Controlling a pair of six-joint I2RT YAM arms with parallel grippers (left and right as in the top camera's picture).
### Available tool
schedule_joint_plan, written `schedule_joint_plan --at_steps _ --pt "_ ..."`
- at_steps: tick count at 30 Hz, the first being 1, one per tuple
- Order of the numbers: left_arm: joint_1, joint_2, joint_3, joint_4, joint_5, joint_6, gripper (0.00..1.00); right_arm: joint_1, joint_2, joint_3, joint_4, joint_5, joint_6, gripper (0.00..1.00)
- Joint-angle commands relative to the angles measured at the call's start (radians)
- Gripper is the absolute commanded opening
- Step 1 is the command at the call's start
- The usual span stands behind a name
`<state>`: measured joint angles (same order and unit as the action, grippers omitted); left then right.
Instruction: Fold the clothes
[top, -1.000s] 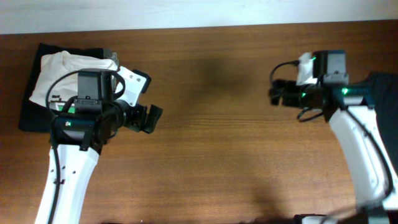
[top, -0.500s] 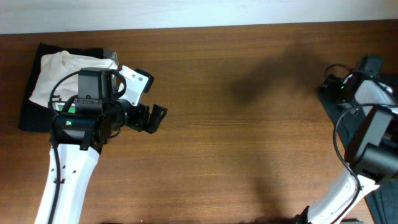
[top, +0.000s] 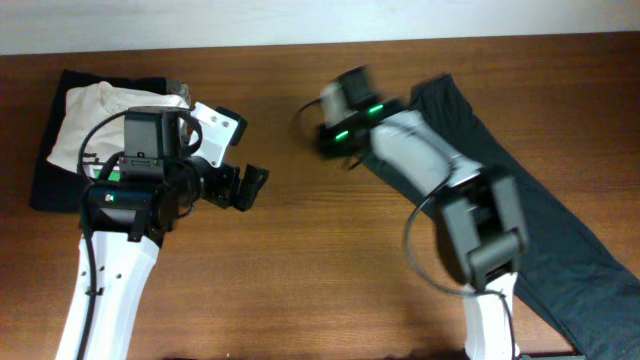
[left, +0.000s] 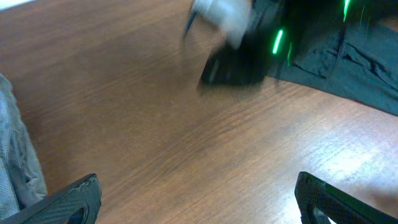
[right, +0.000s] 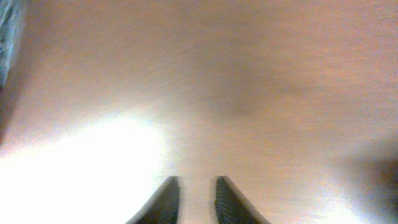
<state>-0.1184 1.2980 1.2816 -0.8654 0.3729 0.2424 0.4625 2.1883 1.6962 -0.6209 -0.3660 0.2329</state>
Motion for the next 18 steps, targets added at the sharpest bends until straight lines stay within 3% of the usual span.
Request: schedule_joint_plan --at_steps 1,4,9,18 --pt "-0.003 -0.023 0.037 0.005 -0.040 -0.006 0.99 0.208 -0.010 0.004 -0.032 0.134 -0.044 0.50" --pt "-0.003 -0.023 0.037 0.005 -0.035 -0.006 0.99 0.181 -0.077 0.005 -0.082 0.254 -0.002 0.60" --pt "-0.068 0.060 0.037 0.100 0.007 -0.035 0.99 -0.101 -0.291 0.005 -0.203 0.235 0.011 0.64" --pt "-0.377 0.650 0.156 0.548 0.034 -0.086 0.97 -0.679 -0.742 0.005 -0.413 -0.083 0.011 0.73"
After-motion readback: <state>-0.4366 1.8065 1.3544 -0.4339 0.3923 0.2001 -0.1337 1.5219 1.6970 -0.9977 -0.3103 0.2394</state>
